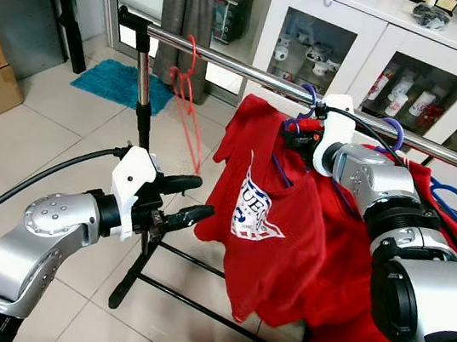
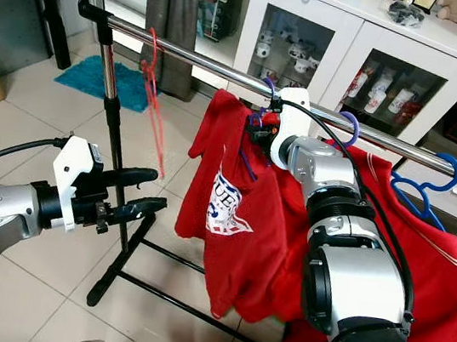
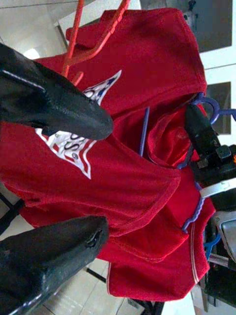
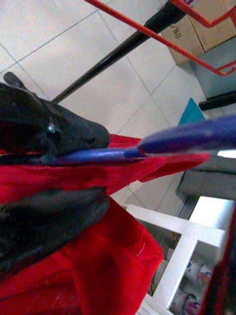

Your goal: Hang hanger

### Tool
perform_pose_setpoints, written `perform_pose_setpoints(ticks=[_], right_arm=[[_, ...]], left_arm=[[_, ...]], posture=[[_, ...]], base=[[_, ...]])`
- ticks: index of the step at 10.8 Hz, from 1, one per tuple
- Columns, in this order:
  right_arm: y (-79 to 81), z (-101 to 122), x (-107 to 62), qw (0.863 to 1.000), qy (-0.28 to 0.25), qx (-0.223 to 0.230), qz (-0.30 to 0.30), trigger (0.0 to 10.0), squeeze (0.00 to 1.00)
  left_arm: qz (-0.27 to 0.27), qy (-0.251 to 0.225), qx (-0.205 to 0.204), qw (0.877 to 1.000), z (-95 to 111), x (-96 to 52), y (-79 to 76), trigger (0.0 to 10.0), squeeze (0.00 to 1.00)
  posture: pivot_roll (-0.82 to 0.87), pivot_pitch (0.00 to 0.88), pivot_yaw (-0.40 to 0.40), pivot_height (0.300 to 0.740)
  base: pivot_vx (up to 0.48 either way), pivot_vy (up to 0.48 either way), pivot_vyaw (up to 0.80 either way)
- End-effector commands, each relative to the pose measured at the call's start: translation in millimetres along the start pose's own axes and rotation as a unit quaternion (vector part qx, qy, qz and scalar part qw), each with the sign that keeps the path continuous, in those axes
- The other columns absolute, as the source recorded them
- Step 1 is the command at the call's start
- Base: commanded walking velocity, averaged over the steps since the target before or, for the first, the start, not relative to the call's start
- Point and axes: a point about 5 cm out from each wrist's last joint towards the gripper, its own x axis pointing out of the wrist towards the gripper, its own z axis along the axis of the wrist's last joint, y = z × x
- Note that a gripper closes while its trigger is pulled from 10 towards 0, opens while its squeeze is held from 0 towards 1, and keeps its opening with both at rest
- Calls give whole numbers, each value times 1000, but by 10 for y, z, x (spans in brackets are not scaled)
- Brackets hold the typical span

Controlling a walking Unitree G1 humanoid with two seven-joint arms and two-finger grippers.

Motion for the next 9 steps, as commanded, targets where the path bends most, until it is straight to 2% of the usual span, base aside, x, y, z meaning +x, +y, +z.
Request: perform_pose_setpoints(ticks=[1, 6, 9], right_arm=[[-30, -103, -4, 1000, 17, 1, -3, 0, 0], [4, -46, -10, 1000, -5, -18, 14, 0, 0], [-13, 97, -87, 998, -33, -32, 31, 0, 0]], left_arm=[[-6, -2, 12, 1000, 27, 34, -9, 10000, 0], [-5, 1, 15, 1000, 13, 22, -14, 10000, 0], [11, -9, 21, 1000, 33, 13, 26, 10000, 0]], posture=[[131, 0, -100, 740], [132, 0, -104, 740], [132, 0, -106, 740]], base=[[0, 0, 0], [0, 0, 0], [0, 0, 0]])
